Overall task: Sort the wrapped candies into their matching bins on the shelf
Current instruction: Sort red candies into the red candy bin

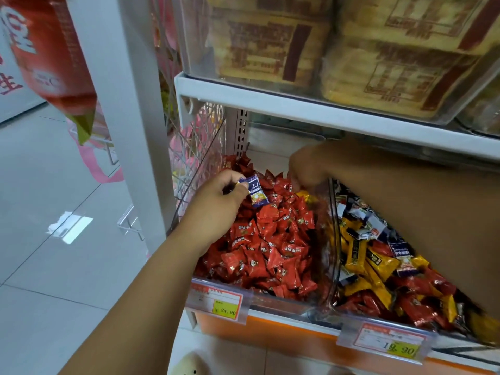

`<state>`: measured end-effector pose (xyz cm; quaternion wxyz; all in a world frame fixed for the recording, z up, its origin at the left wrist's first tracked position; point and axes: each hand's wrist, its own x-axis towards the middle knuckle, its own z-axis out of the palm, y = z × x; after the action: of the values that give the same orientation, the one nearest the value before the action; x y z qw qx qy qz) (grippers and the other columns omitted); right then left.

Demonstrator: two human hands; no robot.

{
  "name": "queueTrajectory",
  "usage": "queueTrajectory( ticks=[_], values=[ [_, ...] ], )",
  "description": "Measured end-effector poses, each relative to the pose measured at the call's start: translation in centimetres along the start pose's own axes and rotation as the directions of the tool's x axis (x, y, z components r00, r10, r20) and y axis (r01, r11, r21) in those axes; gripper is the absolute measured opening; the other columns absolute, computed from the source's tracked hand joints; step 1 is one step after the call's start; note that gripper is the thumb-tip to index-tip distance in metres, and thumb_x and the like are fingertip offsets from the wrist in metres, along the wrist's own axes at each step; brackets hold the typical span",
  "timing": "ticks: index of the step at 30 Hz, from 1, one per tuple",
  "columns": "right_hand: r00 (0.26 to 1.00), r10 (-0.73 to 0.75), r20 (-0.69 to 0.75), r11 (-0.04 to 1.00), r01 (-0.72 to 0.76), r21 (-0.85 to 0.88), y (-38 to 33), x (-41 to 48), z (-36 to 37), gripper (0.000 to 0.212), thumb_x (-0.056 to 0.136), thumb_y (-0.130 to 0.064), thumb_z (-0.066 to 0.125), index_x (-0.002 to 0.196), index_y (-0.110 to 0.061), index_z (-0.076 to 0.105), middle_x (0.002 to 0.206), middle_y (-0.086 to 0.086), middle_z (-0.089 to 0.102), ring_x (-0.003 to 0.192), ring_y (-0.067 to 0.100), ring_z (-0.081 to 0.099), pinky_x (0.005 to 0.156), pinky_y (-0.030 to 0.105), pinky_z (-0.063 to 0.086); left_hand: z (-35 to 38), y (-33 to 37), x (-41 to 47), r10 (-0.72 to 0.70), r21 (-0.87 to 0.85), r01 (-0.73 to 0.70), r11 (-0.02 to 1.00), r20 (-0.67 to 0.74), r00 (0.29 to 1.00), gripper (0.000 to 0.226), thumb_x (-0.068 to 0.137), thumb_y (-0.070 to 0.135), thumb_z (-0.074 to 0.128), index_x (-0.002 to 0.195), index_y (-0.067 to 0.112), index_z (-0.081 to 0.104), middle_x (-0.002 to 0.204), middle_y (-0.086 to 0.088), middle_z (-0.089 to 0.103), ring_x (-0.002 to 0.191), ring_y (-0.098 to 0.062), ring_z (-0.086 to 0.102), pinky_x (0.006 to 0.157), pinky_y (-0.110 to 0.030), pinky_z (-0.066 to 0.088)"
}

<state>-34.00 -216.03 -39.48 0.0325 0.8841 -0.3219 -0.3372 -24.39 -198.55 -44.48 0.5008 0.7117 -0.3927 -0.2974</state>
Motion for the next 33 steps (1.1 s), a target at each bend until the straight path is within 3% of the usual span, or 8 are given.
queueTrajectory(
  ticks=[4, 6, 10, 16, 21, 27, 29, 33],
  values=[
    [0.987, 0.085, 0.135, 0.996, -0.084, -0.014, -0.2, 3.1, 1.0, 0.053, 0.073, -0.017, 0.078, 0.124, -0.018, 0.063, 0.119, -0.002, 0.063, 0.109, 0.019, 0.059, 0.097, 0.036, 0.046, 0.0, -0.3, 0.0, 0.007, 0.019, -0.008, 1.0, 0.015, 1.0, 0.017, 0.099, 0.028, 0.047, 0.093, 0.019, 0.06, 0.079, -0.001, 0.054, 0.064, -0.012, 0.043, 0.052, -0.021, 0.032],
    [0.989, 0.072, 0.132, 0.997, -0.07, -0.02, -0.3, 3.2, 1.7, 0.051, 0.076, -0.009, 0.075, 0.125, -0.012, 0.062, 0.123, 0.0, 0.062, 0.111, 0.019, 0.059, 0.095, 0.028, 0.045, 0.0, -0.4, 0.1, 0.025, 0.038, -0.025, 0.999, 0.015, 1.0, 0.018, 0.098, 0.027, 0.046, 0.092, 0.017, 0.059, 0.074, 0.002, 0.051, 0.06, -0.011, 0.04, 0.052, -0.022, 0.031],
    [0.999, -0.013, -0.033, 0.993, 0.016, 0.118, -0.8, 1.2, 1.1, 0.048, 0.087, -0.015, 0.067, 0.133, -0.013, 0.054, 0.136, 0.001, 0.052, 0.123, 0.02, 0.049, 0.096, 0.026, 0.039, -0.2, -0.6, 0.1, 0.06, 0.01, -0.06, 0.998, -0.022, 0.998, 0.018, 0.097, 0.025, 0.047, 0.087, 0.015, 0.057, 0.061, 0.012, 0.048, 0.049, -0.004, 0.035, 0.044, -0.017, 0.027],
    [0.947, -0.095, -0.308, 0.922, 0.2, 0.331, 1.2, -2.5, -0.1, 0.024, 0.083, -0.014, 0.071, 0.105, -0.021, 0.065, 0.103, -0.004, 0.057, 0.089, 0.015, 0.056, 0.067, 0.025, 0.041, -0.4, -0.2, -0.2, 0.015, -0.043, -0.015, 0.999, 0.004, 1.0, 0.019, 0.096, 0.025, 0.044, 0.082, 0.015, 0.052, 0.056, 0.005, 0.04, 0.048, -0.011, 0.03, 0.049, -0.025, 0.024],
    [0.931, -0.102, -0.351, 0.652, 0.329, 0.683, 1.6, -4.3, 0.4, 0.026, 0.083, -0.002, 0.068, 0.096, -0.024, 0.061, 0.099, 0.003, 0.066, 0.075, 0.008, 0.066, 0.061, 0.016, 0.05, -0.5, 0.2, -0.6, -0.041, -0.106, 0.04, 0.994, -0.006, 0.999, 0.021, 0.096, 0.027, 0.04, 0.083, 0.016, 0.053, 0.076, -0.005, 0.047, 0.067, -0.016, 0.041, 0.067, -0.031, 0.033],
    [0.877, 0.05, -0.477, 0.402, 0.42, 0.814, 2.8, -7.4, 1.6, 0.024, 0.09, 0.004, 0.054, 0.093, -0.019, 0.058, 0.082, 0.006, 0.06, 0.07, 0.011, 0.058, 0.066, 0.024, 0.047, -0.6, 0.3, -0.5, -0.039, -0.124, 0.033, 0.992, -0.043, 0.998, 0.025, 0.098, 0.029, 0.039, 0.09, 0.012, 0.055, 0.082, -0.004, 0.05, 0.075, -0.017, 0.046, 0.075, -0.035, 0.04],
    [0.868, 0.138, -0.478, 0.354, 0.407, 0.842, 3.6, -8.8, 2.8, 0.021, 0.089, 0.002, 0.056, 0.091, -0.018, 0.059, 0.076, 0.004, 0.062, 0.067, 0.011, 0.059, 0.069, 0.027, 0.049, -0.4, 0.4, -0.5, -0.029, -0.139, 0.022, 0.99, -0.046, 0.999, 0.025, 0.097, 0.029, 0.04, 0.09, 0.013, 0.057, 0.083, -0.003, 0.054, 0.077, -0.016, 0.049, 0.079, -0.038, 0.046],
    [0.867, 0.31, -0.39, 0.366, 0.269, 0.891, 5.1, -12.4, 5.9, 0.02, 0.081, -0.01, 0.07, 0.094, -0.022, 0.06, 0.08, 0.002, 0.073, 0.075, 0.012, 0.071, 0.077, 0.024, 0.05, 1.5, 1.6, -1.2, -0.015, -0.267, 0.023, 0.963, 0.033, 0.999, 0.026, 0.096, 0.023, 0.045, 0.074, 0.024, 0.059, 0.07, 0.006, 0.058, 0.067, -0.009, 0.052, 0.059, -0.026, 0.047]
  ],
)
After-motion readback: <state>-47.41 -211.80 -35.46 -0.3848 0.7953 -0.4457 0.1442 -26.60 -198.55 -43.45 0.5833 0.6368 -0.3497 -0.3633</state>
